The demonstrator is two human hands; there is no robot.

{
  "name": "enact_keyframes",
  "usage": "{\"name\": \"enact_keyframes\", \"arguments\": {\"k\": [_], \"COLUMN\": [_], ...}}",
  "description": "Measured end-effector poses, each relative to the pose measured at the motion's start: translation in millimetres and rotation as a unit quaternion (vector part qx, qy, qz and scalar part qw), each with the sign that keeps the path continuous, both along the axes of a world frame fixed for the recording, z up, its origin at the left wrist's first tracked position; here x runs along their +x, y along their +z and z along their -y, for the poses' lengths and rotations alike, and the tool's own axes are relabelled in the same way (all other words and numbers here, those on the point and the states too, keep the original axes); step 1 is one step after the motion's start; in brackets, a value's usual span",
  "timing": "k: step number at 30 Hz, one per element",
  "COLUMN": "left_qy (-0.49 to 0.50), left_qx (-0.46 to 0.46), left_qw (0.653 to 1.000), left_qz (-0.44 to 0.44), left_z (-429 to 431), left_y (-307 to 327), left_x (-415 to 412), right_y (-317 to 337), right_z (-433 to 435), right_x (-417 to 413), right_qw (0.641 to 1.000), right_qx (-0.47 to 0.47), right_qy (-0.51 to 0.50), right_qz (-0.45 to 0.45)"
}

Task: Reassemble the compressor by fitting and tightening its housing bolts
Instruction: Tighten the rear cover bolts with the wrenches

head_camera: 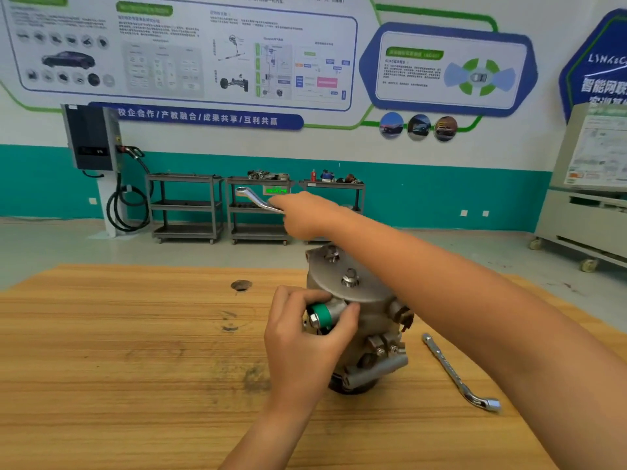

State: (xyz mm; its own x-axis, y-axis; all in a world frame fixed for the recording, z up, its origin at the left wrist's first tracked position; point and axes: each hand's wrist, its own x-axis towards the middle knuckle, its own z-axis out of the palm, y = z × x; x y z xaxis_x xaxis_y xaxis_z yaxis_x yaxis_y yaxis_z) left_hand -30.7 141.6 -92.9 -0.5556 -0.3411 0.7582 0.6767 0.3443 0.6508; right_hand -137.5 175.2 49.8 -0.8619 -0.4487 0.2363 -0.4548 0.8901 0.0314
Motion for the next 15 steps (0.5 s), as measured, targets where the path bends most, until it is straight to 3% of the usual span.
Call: {"name": "enact_keyframes", "arguments": {"k": [3,6,7,9,13,15], "left_qy": [-0.006,-0.006,-0.006,-0.009,-0.001,-0.002], "left_qx": [-0.023,-0.028,-0.031,-0.033,-0.022,-0.012], "left_qw": [0.999,0.999,0.998,0.999,0.999,0.999], "left_qz": [-0.044,-0.046,-0.045,-0.042,-0.037,-0.03], "left_z": [2,1,1,1,4,7], "left_y": [2,1,1,1,0,-1], "left_x": [0,1,1,0,-1,-1], "right_y": [6,5,2,-5,-17,-16], "right_z": [-33,-64,-73,-91,-140,-158], "right_x": [-13,-27,-29,-23,-3,17], "right_qw": [0.981,0.939,0.906,0.788,0.467,0.372], "right_qx": [-0.129,-0.296,-0.381,-0.579,-0.862,-0.919], "right_qy": [-0.057,-0.121,-0.126,-0.119,-0.011,0.043], "right_qz": [0.134,0.129,0.134,0.171,0.195,0.127]}}
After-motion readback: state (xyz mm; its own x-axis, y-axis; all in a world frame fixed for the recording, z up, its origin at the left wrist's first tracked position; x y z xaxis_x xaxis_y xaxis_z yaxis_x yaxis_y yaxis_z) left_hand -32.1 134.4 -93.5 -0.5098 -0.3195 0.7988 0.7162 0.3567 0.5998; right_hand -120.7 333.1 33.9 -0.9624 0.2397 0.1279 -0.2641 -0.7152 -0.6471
